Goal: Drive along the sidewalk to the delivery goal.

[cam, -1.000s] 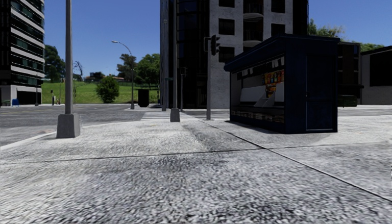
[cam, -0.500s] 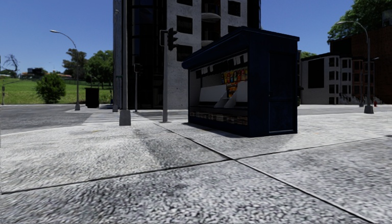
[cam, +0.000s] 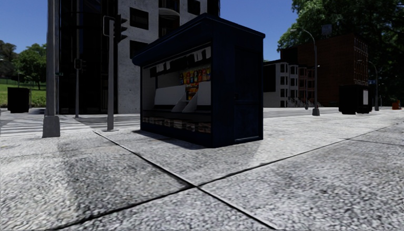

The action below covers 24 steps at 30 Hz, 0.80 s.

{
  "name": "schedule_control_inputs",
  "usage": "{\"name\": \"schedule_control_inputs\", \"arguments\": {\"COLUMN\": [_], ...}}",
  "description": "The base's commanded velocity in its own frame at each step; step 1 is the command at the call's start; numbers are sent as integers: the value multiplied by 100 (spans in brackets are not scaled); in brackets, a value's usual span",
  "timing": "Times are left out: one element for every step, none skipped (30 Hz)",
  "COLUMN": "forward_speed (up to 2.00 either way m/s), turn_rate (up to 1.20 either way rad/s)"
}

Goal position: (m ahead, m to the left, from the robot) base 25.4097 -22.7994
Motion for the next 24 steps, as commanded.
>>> {"name": "schedule_control_inputs", "arguments": {"forward_speed": [152, 152, 152, 152, 152, 152, 152, 152, 152, 152, 152, 152, 152, 152, 152, 152, 152, 152, 152, 152, 152, 152, 152, 152], "turn_rate": [-58, -58, -58, -58, -58, -58, -58, -58, -58, -58, -58, -58, -58, -58, -58, -58, -58, -58, -58, -58, -58, -58, -58, -58]}}
